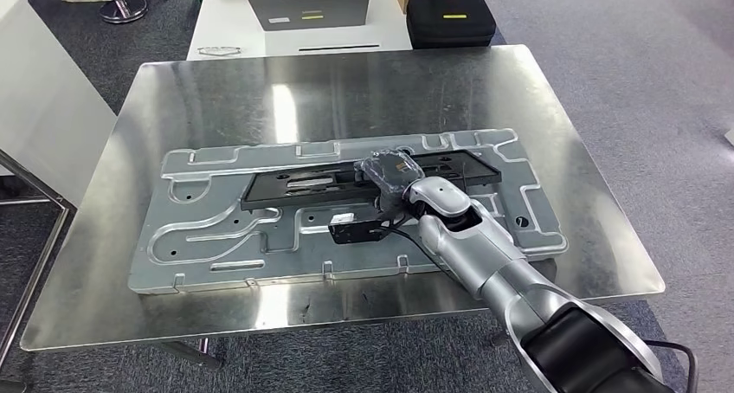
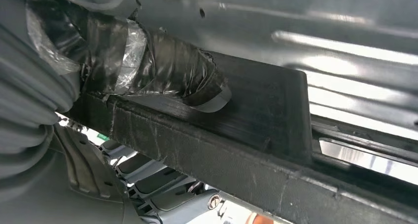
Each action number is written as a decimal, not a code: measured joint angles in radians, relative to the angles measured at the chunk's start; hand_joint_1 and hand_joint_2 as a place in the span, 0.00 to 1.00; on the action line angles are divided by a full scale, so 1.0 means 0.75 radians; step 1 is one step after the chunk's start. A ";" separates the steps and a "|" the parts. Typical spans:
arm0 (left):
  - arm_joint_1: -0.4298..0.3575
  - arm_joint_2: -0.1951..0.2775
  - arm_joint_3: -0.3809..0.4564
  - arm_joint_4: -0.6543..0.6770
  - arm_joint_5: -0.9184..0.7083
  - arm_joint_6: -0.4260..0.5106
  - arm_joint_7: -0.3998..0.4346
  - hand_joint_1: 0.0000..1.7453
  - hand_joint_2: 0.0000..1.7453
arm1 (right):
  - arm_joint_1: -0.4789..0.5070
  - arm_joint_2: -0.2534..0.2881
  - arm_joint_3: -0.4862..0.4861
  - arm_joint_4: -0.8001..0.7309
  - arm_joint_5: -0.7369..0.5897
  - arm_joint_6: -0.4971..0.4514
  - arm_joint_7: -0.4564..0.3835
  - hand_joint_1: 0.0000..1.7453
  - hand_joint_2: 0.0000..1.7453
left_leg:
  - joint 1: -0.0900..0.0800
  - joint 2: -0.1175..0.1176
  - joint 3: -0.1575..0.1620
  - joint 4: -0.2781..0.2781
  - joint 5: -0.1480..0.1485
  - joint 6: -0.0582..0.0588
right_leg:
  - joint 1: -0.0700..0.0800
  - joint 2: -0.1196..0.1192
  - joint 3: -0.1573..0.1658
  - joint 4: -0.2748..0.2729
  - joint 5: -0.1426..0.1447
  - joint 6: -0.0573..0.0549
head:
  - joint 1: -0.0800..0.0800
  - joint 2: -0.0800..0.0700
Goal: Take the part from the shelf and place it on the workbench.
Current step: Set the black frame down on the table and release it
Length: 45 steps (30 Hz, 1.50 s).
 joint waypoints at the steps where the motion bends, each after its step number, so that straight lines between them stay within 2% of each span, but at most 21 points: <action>1: 0.000 0.000 0.002 0.000 0.000 0.000 0.000 0.00 1.00 | 0.000 0.002 0.000 0.008 0.000 -0.002 0.000 1.00 1.00 | 0.000 0.000 0.001 0.000 0.000 0.000 | 0.000 0.000 0.000 0.001 0.000 0.000 | 0.000 0.000; 8: 0.000 0.001 0.010 0.000 0.000 0.000 0.000 0.00 1.00 | 0.001 0.013 0.000 0.047 0.000 -0.009 -0.004 1.00 1.00 | 0.001 0.000 0.005 -0.003 0.001 -0.001 | 0.000 0.000 0.001 0.003 -0.001 0.000 | 0.000 0.000; 12: 0.000 0.001 0.016 0.000 0.000 -0.002 0.000 0.00 1.00 | 0.002 0.016 0.000 0.062 0.000 -0.011 -0.006 0.00 0.00 | 0.001 0.000 0.007 -0.003 0.001 -0.001 | 0.001 0.000 0.002 0.004 -0.002 0.000 | 0.000 0.000; 22: 0.000 0.001 0.029 0.000 -0.008 -0.002 0.004 0.00 1.00 | 0.009 0.025 0.000 0.104 0.000 -0.015 -0.019 0.00 0.00 | 0.001 0.001 0.007 -0.003 0.001 -0.001 | 0.001 0.001 0.002 0.005 -0.002 0.000 | 0.000 0.000; 26: 0.000 0.001 0.032 0.000 -0.010 -0.002 0.004 0.00 0.00 | 0.009 0.030 0.000 0.117 0.000 -0.019 -0.020 0.00 0.00 | 0.001 0.001 0.007 -0.003 0.001 -0.001 | 0.001 0.001 0.002 0.005 -0.002 0.000 | 0.000 0.000; 45: -0.007 0.001 0.068 0.000 -0.044 0.001 0.004 0.00 0.00 | 0.000 0.054 -0.008 0.121 0.002 -0.026 -0.018 0.00 0.00 | 0.001 0.001 0.008 -0.003 0.001 -0.001 | 0.001 0.001 0.002 0.006 -0.002 0.000 | 0.000 0.000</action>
